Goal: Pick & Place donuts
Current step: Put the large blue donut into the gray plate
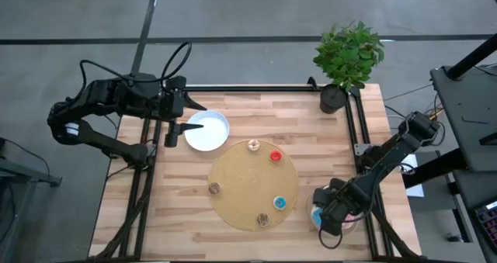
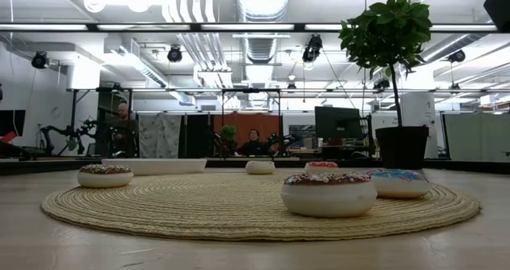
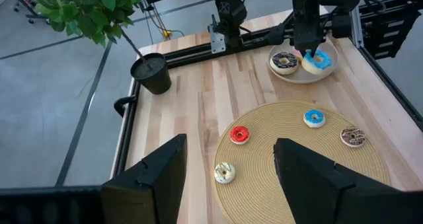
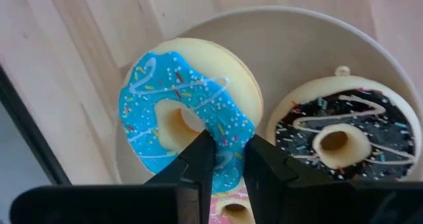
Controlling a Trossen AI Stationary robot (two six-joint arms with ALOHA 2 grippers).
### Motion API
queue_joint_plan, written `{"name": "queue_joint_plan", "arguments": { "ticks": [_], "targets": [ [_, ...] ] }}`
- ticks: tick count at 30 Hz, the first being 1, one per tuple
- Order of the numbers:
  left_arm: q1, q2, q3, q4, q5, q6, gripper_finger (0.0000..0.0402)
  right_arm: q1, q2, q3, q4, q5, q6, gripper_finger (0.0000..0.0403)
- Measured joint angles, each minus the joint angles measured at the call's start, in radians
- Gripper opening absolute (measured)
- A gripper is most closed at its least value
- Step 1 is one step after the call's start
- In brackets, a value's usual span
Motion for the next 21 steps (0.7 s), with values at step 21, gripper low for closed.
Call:
{"name": "queue_joint_plan", "arguments": {
  "ticks": [21],
  "targets": [
    [0.000,0.000,0.000,0.000,0.000,-0.001,0.0199,0.000,0.000,-0.003,0.020,0.000,-0.002,0.0085]
  ]
}}
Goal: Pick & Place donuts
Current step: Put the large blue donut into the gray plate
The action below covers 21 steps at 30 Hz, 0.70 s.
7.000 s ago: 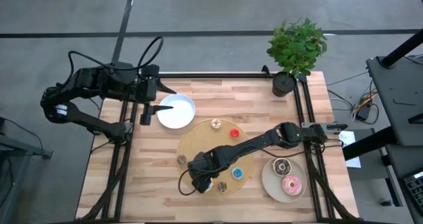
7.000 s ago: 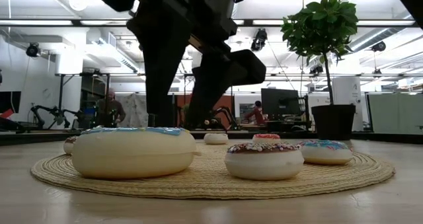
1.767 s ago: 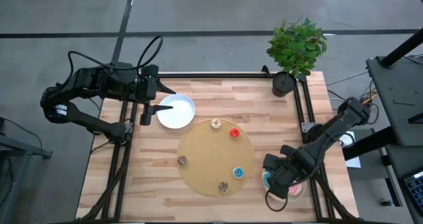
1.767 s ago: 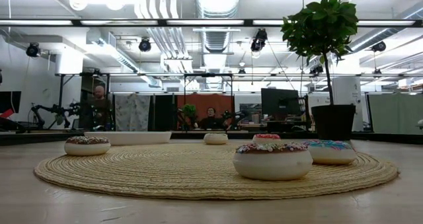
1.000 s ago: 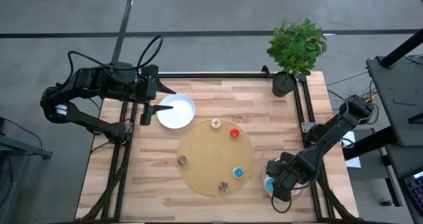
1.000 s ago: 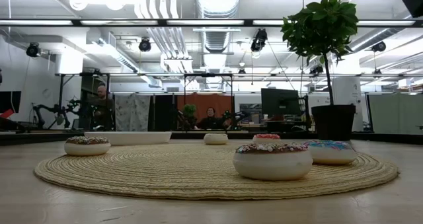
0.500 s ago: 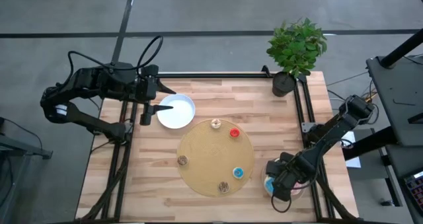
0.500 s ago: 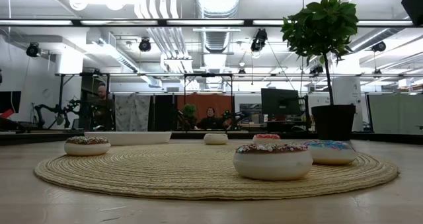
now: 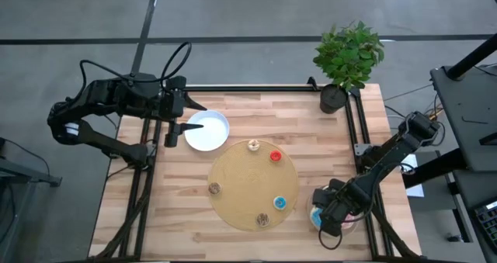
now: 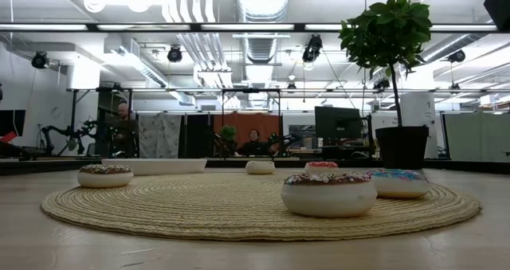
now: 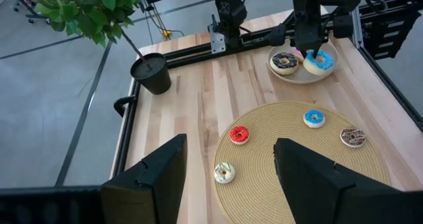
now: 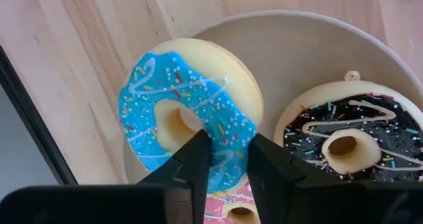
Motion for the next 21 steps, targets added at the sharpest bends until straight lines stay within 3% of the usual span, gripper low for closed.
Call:
{"name": "queue_joint_plan", "arguments": {
  "ticks": [21],
  "targets": [
    [0.000,0.000,0.000,0.000,0.000,-0.018,0.0199,0.000,0.000,-0.016,0.003,0.000,0.045,0.0150]
  ]
}}
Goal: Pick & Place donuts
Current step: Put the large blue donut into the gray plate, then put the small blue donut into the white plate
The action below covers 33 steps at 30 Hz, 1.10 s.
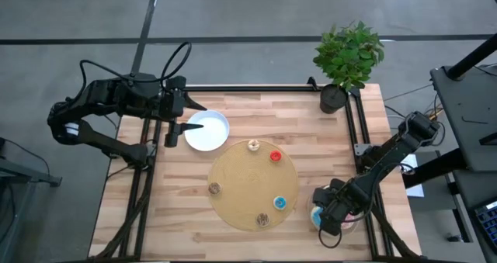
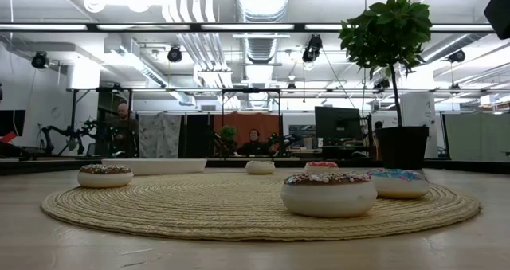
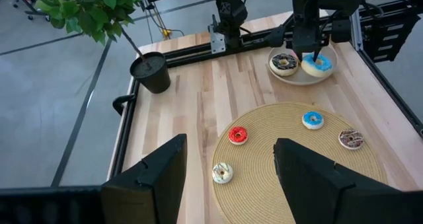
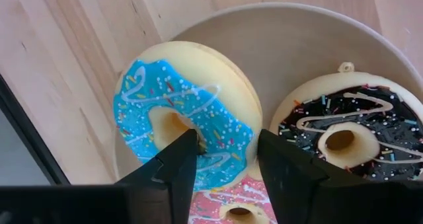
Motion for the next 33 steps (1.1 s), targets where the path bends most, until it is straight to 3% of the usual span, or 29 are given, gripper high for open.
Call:
{"name": "queue_joint_plan", "arguments": {
  "ticks": [17,33],
  "targets": [
    [0.000,0.000,0.000,0.000,0.000,0.000,0.0199,0.000,0.000,-0.007,-0.006,0.001,0.040,0.0184],
    [0.000,0.000,0.000,0.000,0.000,0.000,0.0199,0.000,0.000,0.025,-0.019,0.009,0.032,0.0185]
  ]
}}
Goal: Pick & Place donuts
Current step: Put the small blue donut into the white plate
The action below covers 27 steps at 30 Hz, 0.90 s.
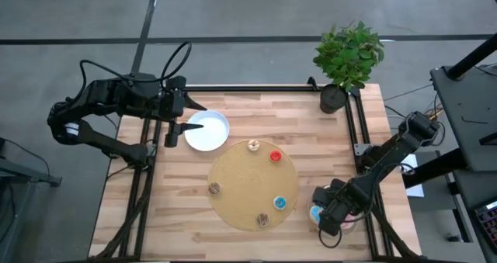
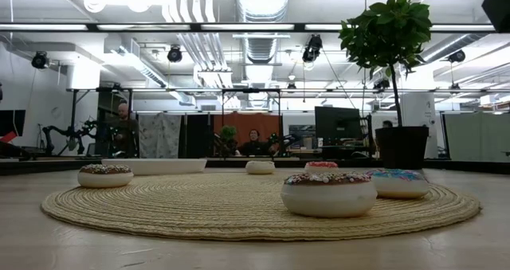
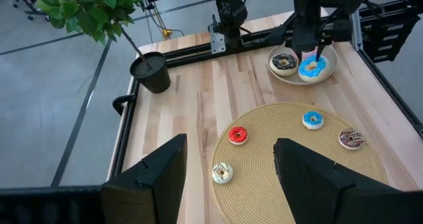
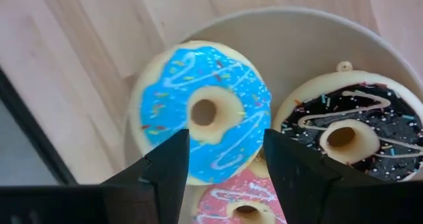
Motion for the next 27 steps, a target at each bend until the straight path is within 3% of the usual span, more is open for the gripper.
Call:
{"name": "queue_joint_plan", "arguments": {
  "ticks": [5,17,27],
  "targets": [
    [0.000,0.000,0.000,0.000,0.000,0.000,0.0199,-0.002,0.000,0.057,-0.028,0.018,-0.005,0.0185],
    [0.000,0.000,0.000,0.000,0.000,0.000,0.0199,-0.030,0.007,0.235,-0.026,0.238,-0.029,0.0185],
    [0.000,0.017,0.000,0.019,0.000,-0.019,0.0199,-0.090,0.008,0.302,-0.021,0.264,-0.086,0.0185]
  ]
}}
